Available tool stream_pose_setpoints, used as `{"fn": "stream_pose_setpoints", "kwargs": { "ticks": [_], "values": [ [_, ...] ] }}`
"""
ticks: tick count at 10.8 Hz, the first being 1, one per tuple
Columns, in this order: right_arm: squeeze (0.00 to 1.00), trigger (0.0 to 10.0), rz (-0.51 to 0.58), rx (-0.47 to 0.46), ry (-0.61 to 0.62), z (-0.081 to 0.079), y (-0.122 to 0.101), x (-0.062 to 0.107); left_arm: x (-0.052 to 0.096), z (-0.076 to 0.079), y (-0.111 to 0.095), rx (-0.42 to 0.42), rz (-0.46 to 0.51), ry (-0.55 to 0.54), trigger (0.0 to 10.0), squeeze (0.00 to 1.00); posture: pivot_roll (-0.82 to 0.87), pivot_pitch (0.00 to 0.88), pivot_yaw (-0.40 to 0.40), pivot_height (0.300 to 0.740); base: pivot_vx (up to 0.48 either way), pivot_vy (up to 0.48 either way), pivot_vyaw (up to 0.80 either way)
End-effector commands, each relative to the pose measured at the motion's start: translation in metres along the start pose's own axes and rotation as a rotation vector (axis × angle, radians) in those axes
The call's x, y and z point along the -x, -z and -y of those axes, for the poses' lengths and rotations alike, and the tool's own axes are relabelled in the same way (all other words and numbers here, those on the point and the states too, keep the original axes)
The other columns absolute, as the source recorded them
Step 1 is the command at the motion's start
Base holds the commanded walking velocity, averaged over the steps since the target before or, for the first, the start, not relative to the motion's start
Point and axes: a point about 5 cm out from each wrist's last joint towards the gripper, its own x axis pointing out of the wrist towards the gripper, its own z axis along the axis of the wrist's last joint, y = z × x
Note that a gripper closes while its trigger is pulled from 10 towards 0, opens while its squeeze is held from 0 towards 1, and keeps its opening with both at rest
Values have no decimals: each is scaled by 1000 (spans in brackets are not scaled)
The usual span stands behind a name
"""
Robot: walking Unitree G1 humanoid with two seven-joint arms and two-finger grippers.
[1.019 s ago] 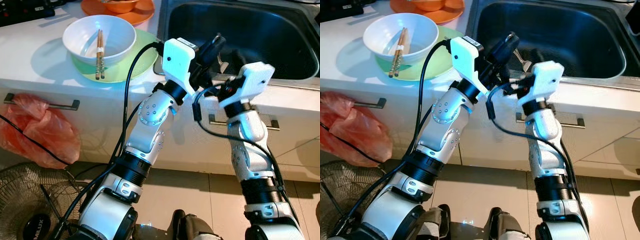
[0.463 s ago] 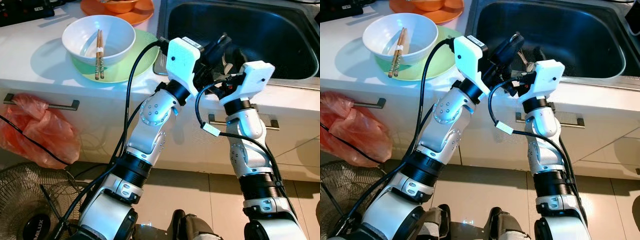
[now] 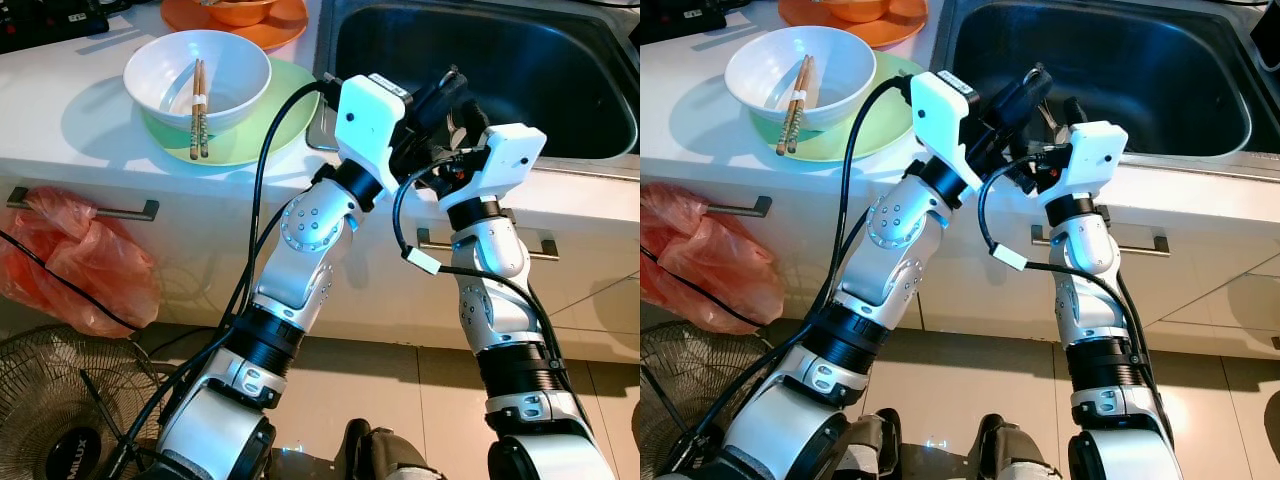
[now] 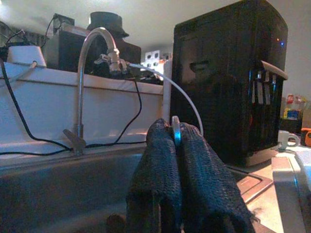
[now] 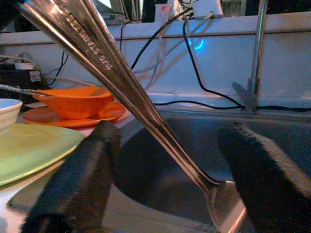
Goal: Kitchen organization
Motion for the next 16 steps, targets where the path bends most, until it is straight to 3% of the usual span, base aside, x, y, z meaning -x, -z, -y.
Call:
{"fn": "stream_pose_setpoints", "kwargs": {
  "ticks": [1,15,16],
  "values": [
    [0,0,0,8,29,5,1,0,-8,23,-4,50,42,39,10000,0,127,212,-42,740,0,0,0],
    [0,0,-22,33,63,8,6,2,-11,25,-7,49,44,51,10000,0,128,210,-44,740,0,0,0],
    [0,4706,-23,34,67,8,6,1,-11,25,-7,47,43,50,10000,0,130,209,-46,740,0,0,0]
  ]
}}
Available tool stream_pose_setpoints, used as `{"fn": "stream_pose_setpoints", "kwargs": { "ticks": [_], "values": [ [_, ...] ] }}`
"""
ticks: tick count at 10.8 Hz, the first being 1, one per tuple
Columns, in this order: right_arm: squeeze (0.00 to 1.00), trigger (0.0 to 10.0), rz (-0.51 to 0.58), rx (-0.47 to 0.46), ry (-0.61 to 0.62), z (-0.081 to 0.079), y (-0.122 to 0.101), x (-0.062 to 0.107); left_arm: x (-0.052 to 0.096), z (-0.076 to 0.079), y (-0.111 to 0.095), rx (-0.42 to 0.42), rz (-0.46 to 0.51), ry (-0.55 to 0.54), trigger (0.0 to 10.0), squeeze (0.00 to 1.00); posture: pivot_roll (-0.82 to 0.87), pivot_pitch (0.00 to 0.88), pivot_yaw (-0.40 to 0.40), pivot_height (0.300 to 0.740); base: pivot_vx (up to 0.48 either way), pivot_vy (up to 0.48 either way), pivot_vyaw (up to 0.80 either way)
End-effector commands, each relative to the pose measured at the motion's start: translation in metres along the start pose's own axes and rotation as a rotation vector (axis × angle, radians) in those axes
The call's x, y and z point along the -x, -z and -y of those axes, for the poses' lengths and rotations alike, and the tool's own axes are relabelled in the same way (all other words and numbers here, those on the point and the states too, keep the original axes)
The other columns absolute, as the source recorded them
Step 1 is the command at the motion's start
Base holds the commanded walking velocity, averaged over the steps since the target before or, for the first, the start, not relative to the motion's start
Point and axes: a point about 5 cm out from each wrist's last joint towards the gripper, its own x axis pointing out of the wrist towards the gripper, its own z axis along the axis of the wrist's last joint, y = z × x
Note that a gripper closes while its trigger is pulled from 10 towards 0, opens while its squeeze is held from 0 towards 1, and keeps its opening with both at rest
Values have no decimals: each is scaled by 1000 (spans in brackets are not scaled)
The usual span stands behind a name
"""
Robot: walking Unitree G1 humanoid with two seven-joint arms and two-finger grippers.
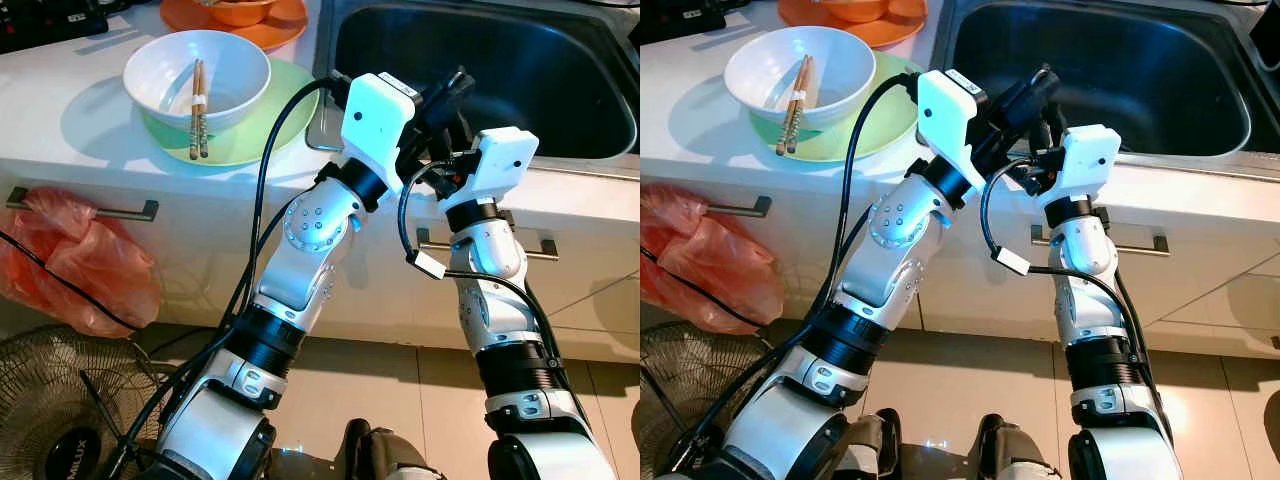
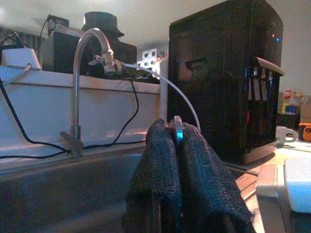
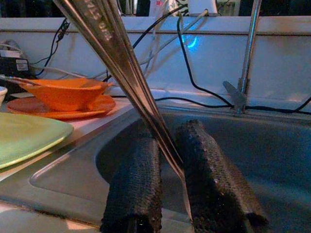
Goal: Kitchen organization
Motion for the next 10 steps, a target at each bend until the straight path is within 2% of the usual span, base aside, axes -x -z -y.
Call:
{"fn": "stream_pose_setpoints", "kwargs": {
  "ticks": [1,3,4,10],
  "values": [
    [0,10000,-15,-20,55,8,2,0,-9,21,-6,65,53,33,10000,0,130,209,-46,740,0,0,0],
    [0,10000,-12,-21,51,8,2,-1,-9,21,-5,62,50,32,10000,0,130,208,-46,740,0,0,0],
    [0,10000,-13,-19,57,8,3,-1,-8,21,-4,62,47,31,10000,1000,130,206,-46,740,0,0,0],
    [0,10000,18,12,136,25,-4,-15,-6,20,-2,29,32,17,10000,1000,138,205,-56,740,0,0,0]
  ]
}}
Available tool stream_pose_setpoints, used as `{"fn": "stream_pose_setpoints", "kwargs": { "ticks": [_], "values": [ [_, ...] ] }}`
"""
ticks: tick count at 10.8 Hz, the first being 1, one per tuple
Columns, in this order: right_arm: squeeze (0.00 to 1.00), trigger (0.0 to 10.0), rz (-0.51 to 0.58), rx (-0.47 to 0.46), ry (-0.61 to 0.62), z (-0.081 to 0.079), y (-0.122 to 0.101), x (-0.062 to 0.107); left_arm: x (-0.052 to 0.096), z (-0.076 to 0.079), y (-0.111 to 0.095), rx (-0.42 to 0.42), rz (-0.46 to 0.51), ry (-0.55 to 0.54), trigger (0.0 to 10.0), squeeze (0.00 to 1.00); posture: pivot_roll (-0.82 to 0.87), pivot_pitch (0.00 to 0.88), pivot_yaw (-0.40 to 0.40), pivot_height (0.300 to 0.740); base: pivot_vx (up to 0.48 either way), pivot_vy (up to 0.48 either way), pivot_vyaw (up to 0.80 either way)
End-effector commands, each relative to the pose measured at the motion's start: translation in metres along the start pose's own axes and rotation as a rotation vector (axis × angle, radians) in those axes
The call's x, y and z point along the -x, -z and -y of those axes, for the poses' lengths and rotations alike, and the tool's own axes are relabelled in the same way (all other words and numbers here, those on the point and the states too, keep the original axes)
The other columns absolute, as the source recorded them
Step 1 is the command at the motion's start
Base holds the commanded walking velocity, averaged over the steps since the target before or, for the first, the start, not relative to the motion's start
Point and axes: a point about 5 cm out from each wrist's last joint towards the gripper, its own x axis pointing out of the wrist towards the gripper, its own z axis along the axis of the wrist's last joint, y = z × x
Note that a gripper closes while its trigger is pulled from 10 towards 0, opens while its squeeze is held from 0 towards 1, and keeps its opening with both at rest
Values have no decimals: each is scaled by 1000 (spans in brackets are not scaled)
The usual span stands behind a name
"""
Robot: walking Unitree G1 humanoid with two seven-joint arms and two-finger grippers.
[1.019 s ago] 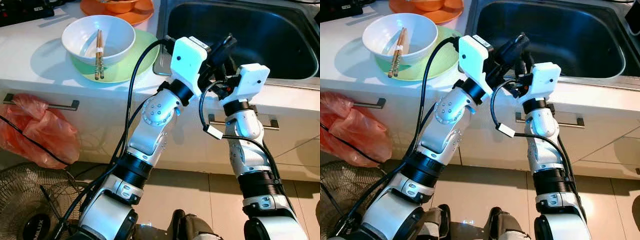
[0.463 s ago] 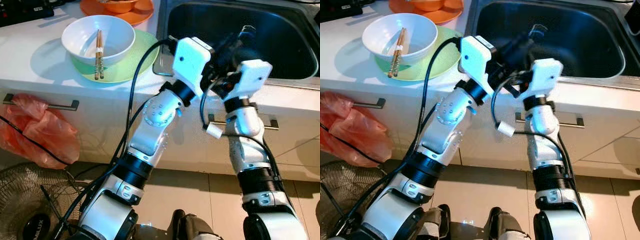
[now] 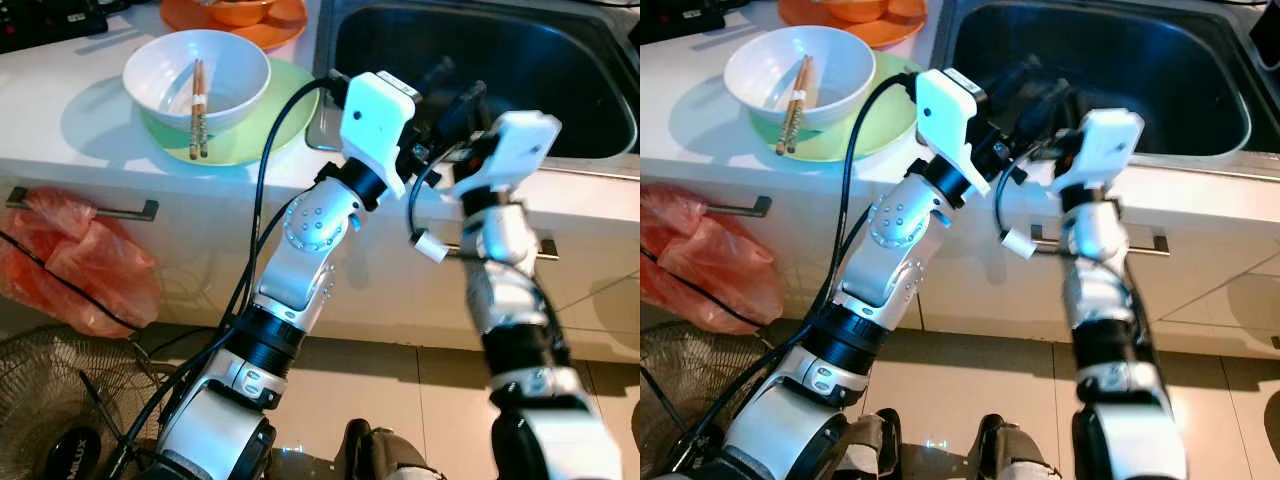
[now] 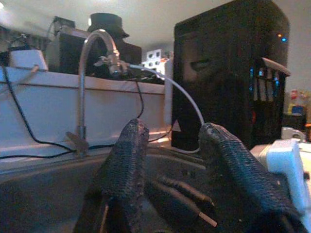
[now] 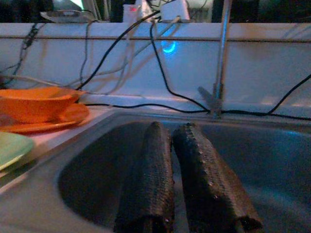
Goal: Kitchen organization
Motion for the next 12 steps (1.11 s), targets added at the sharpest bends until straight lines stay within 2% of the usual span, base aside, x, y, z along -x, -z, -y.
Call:
{"fn": "stream_pose_setpoints", "kwargs": {
  "ticks": [1,4,10,12],
  "values": [
    [0,10000,0,3,24,4,0,-1,-4,20,0,35,25,27,10000,0,138,205,-56,740,0,0,0],
    [0,10000,-4,-2,56,7,3,0,6,6,4,27,7,-49,10000,0,142,211,-55,740,0,0,0],
    [0,10000,7,-17,44,0,3,4,17,2,9,6,-22,-92,10000,0,138,217,-54,740,0,0,0],
    [0,10000,14,-8,33,1,1,12,26,-4,18,-38,-74,-125,10000,0,130,221,-53,740,0,0,0]
  ]
}}
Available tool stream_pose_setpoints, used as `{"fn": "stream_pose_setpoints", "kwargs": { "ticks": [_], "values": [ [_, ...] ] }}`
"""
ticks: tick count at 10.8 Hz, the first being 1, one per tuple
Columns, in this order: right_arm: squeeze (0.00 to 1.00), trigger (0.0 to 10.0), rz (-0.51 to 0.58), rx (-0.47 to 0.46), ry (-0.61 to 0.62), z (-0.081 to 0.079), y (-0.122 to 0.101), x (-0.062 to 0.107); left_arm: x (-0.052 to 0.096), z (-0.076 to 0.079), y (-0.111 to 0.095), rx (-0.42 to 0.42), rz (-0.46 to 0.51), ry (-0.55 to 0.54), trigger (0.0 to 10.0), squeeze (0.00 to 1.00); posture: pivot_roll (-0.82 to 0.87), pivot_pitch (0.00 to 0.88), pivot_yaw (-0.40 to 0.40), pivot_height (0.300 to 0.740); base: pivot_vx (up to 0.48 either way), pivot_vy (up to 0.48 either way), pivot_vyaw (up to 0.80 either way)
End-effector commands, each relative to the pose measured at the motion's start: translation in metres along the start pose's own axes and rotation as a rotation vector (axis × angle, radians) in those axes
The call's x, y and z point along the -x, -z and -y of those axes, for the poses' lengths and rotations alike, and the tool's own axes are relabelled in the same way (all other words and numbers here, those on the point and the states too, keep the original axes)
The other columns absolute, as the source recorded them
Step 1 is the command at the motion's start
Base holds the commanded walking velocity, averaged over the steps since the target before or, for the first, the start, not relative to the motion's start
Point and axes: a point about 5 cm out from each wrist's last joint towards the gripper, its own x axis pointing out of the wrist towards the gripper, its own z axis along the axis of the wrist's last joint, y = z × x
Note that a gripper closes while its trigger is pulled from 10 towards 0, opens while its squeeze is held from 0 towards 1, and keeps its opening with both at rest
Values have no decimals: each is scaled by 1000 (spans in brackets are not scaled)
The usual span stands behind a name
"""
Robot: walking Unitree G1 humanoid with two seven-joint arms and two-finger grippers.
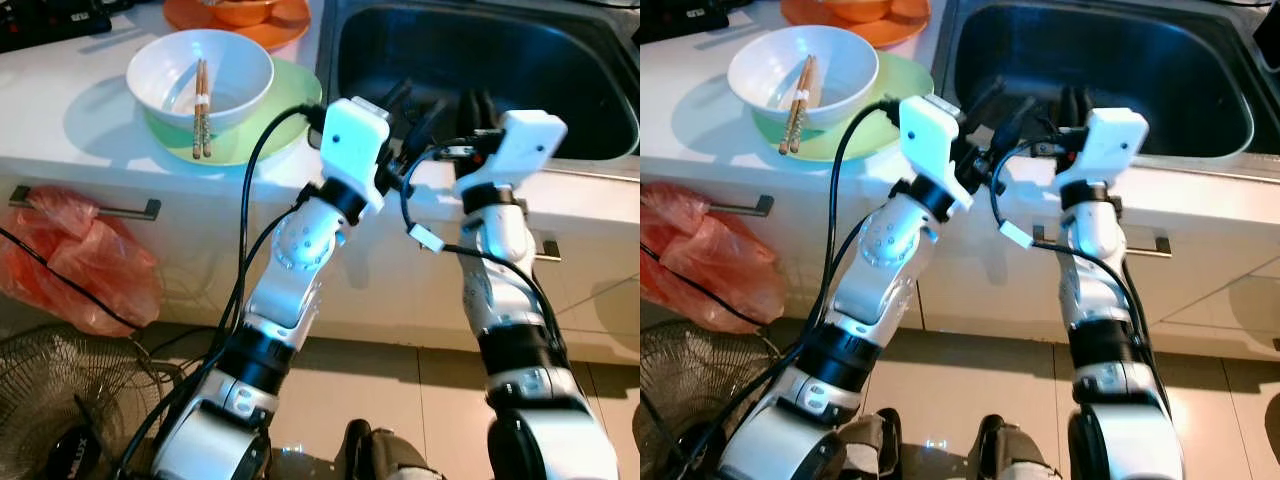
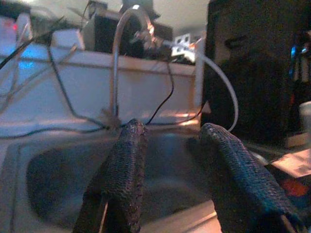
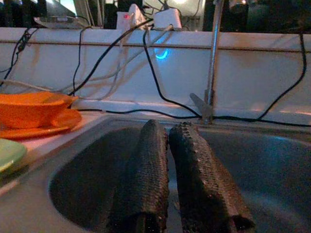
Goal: Kitchen organization
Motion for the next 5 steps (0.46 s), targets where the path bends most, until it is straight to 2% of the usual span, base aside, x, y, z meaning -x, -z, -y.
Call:
{"fn": "stream_pose_setpoints", "kwargs": {
  "ticks": [1,4,5],
  "values": [
    [0,10000,-15,14,15,7,3,7,3,3,3,-2,-13,-2,10000,0,129,221,-51,740,0,0,0],
    [0,10000,-3,44,52,22,-2,9,12,-4,9,-10,-39,-39,10000,0,117,221,-43,740,0,0,0],
    [0,10000,-10,42,51,21,-1,11,15,-4,7,-21,-35,-40,10000,0,119,220,-42,740,0,0,0]
  ]
}}
